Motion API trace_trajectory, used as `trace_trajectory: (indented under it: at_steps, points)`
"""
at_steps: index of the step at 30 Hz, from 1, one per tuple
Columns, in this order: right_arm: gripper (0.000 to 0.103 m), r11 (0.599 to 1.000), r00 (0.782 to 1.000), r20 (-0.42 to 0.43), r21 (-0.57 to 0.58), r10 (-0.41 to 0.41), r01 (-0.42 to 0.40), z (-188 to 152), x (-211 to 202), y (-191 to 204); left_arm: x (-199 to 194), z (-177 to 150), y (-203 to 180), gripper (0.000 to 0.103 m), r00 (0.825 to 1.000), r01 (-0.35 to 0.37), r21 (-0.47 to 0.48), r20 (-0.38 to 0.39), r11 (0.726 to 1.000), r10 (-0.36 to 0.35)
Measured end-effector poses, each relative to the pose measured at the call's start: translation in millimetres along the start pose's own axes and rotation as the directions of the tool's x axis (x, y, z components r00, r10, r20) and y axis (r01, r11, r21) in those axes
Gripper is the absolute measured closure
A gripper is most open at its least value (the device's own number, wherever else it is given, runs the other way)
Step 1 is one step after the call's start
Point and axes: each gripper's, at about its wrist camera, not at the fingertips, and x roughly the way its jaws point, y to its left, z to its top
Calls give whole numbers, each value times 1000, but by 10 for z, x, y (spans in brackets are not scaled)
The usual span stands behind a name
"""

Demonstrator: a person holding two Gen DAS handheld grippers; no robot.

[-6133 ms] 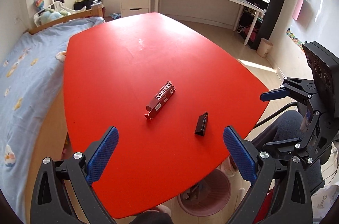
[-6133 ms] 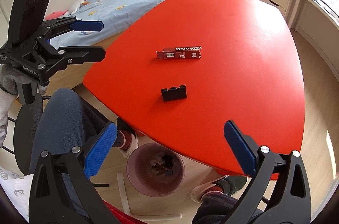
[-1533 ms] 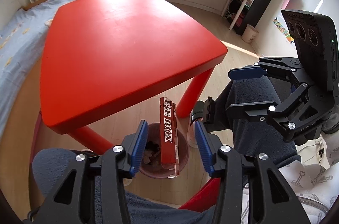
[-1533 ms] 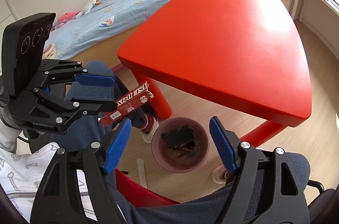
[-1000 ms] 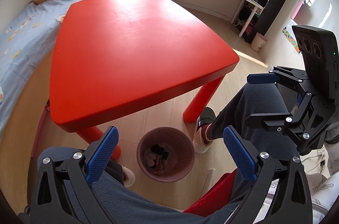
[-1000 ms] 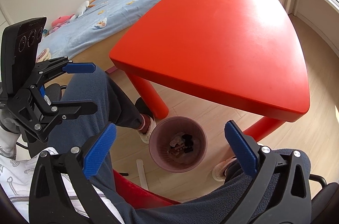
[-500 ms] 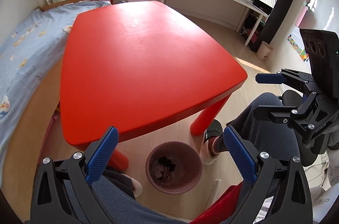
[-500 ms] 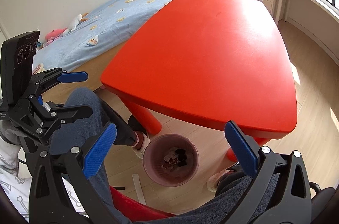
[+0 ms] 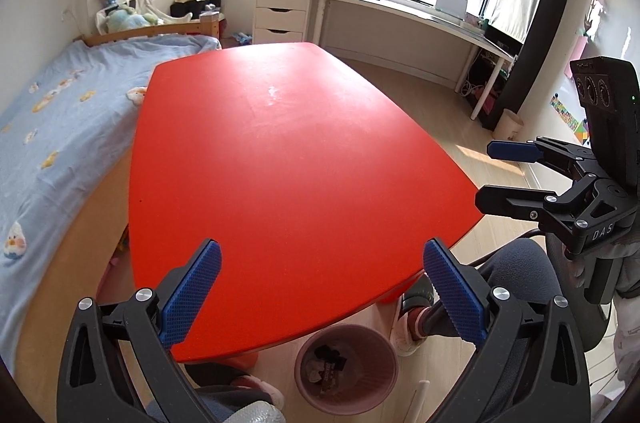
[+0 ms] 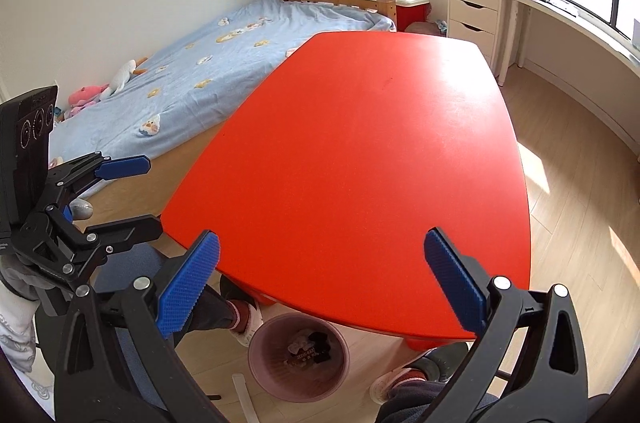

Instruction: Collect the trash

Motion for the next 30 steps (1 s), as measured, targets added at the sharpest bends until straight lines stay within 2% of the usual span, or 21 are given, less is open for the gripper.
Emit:
trace_trajectory:
  at_steps: [4,17,30]
  points:
    - [3,1000,1000,7,-3,-8,8,89,55,-45,76,78,39,6,1000,13,-12,2,1000,-13]
    - [3,1000,1000,9,7,-7,7,161,139,-145,181,163,46,6,999,-38,-25,-12,999,37]
    - [3,1000,1000,-6,2,-9,9,170,198,-167,161,159,79,6,1000,-11,-68,2,998,12]
